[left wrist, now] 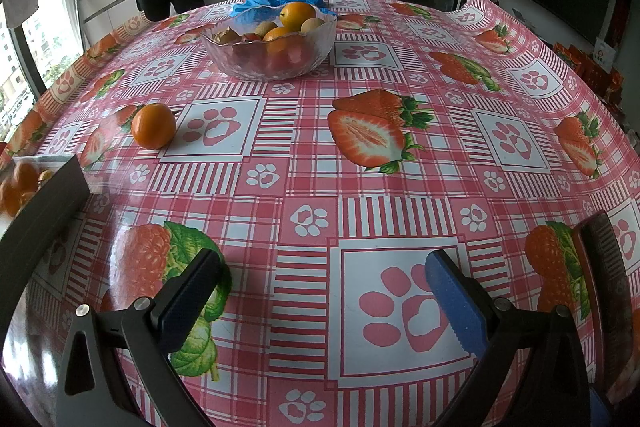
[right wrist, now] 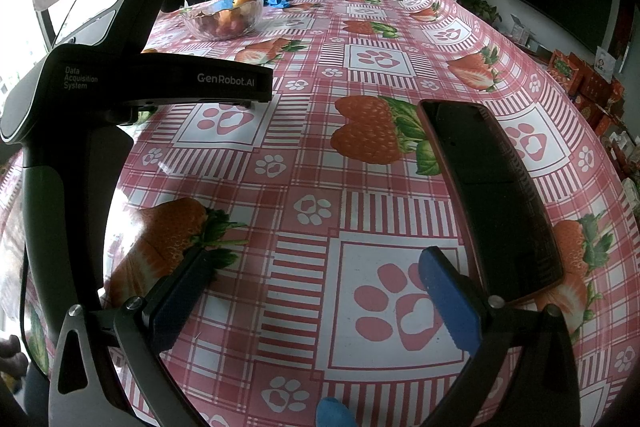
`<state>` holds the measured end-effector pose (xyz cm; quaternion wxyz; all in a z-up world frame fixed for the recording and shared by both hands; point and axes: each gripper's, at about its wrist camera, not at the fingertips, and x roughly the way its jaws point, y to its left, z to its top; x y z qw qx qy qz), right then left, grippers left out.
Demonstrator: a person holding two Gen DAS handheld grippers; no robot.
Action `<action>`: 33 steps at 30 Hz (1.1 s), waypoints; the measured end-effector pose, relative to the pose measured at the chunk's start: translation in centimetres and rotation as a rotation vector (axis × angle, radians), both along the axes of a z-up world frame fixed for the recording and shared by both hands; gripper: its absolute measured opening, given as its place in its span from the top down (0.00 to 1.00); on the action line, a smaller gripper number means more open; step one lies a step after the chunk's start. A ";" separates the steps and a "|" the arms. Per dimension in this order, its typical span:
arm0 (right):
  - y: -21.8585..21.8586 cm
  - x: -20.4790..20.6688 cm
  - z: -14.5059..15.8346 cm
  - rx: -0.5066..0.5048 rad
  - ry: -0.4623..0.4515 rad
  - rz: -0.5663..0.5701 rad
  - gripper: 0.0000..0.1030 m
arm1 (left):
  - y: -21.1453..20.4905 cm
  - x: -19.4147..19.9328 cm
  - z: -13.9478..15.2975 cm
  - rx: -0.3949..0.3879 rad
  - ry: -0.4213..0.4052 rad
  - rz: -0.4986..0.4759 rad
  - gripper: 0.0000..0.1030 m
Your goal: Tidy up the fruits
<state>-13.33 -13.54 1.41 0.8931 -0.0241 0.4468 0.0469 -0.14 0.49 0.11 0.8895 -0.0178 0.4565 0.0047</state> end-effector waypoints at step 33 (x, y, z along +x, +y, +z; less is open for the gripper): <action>0.0 0.0 0.0 0.000 0.000 -0.001 0.00 | 0.3 -0.1 0.1 0.000 0.001 0.000 0.00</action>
